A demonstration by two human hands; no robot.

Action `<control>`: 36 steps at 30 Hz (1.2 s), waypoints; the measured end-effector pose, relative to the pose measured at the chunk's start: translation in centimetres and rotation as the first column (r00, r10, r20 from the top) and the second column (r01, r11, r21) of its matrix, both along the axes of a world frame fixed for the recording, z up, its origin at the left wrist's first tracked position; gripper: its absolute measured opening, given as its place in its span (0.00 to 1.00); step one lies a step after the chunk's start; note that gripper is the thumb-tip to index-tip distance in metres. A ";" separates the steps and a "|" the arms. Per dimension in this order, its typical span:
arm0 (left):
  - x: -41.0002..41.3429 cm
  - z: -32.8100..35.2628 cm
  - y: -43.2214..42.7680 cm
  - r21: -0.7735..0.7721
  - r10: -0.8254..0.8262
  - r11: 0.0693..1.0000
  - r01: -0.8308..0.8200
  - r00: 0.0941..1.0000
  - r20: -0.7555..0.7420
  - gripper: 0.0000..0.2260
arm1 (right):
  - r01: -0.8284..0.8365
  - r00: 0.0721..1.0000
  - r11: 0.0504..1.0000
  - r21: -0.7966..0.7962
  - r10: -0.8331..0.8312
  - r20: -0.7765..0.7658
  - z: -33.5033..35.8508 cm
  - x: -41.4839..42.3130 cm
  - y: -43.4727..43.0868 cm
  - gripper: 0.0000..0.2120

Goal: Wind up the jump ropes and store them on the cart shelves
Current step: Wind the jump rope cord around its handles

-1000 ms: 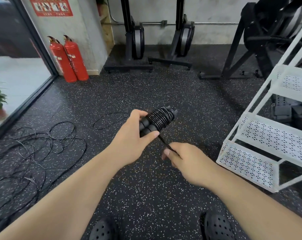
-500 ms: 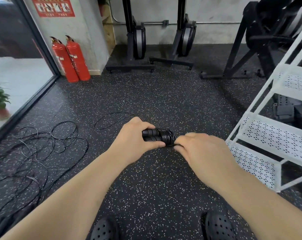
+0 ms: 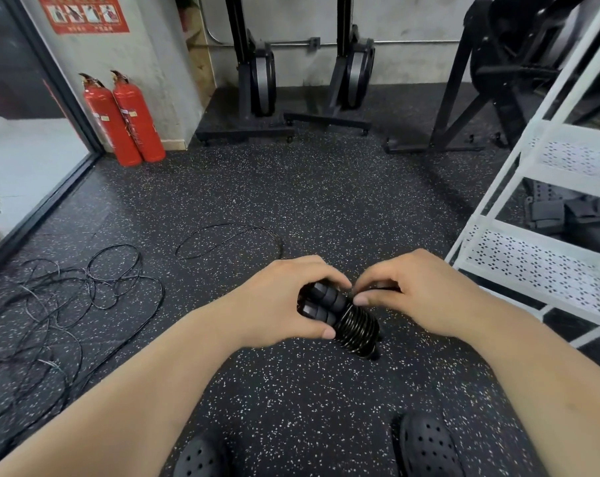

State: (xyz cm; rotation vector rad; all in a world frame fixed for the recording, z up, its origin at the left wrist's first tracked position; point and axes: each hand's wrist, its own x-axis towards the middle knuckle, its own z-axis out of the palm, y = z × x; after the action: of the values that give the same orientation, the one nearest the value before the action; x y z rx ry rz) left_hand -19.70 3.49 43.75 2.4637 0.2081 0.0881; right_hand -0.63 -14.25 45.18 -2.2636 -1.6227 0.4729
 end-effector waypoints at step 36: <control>2.3 -0.9 -4.3 -0.820 0.618 0.436 -0.371 0.785 -0.027 0.11 | 0.327 0.945 0.749 0.576 -0.250 -0.212 -0.7 -7.3 3.3 0.04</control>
State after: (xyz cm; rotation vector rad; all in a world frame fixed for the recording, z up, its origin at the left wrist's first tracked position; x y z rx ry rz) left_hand -17.37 -0.77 42.90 1.3719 0.7019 0.4963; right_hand -7.93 -10.97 44.51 -1.8856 -1.1084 -0.0074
